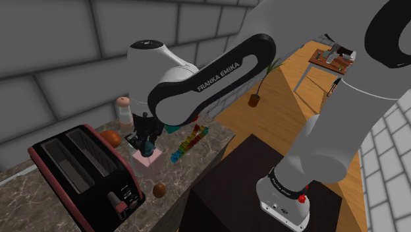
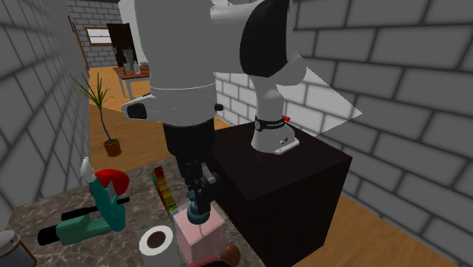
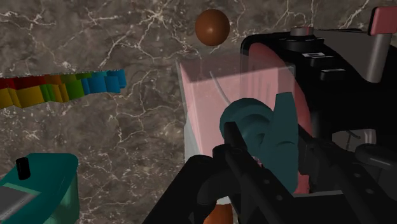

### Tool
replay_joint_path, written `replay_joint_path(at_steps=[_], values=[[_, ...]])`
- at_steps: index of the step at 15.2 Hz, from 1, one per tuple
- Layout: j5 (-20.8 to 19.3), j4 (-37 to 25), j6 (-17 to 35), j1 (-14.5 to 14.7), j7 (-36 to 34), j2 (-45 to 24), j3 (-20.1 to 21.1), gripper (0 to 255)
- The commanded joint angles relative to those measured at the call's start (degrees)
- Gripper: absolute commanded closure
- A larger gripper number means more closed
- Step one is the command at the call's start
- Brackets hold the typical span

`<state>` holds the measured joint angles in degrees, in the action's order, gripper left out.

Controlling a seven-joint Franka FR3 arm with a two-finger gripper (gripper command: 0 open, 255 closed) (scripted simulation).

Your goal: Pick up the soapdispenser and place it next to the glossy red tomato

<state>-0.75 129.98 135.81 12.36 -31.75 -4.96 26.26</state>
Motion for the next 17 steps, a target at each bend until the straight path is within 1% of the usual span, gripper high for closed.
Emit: replay_joint_path(at_steps=[1,17], values=[[0.7,-0.48,-1.49,-0.07,0.42,1.11,0.12,255],[4.4,-6.3,-13.68,-0.43,2.87,8.14,-0.09,255]])
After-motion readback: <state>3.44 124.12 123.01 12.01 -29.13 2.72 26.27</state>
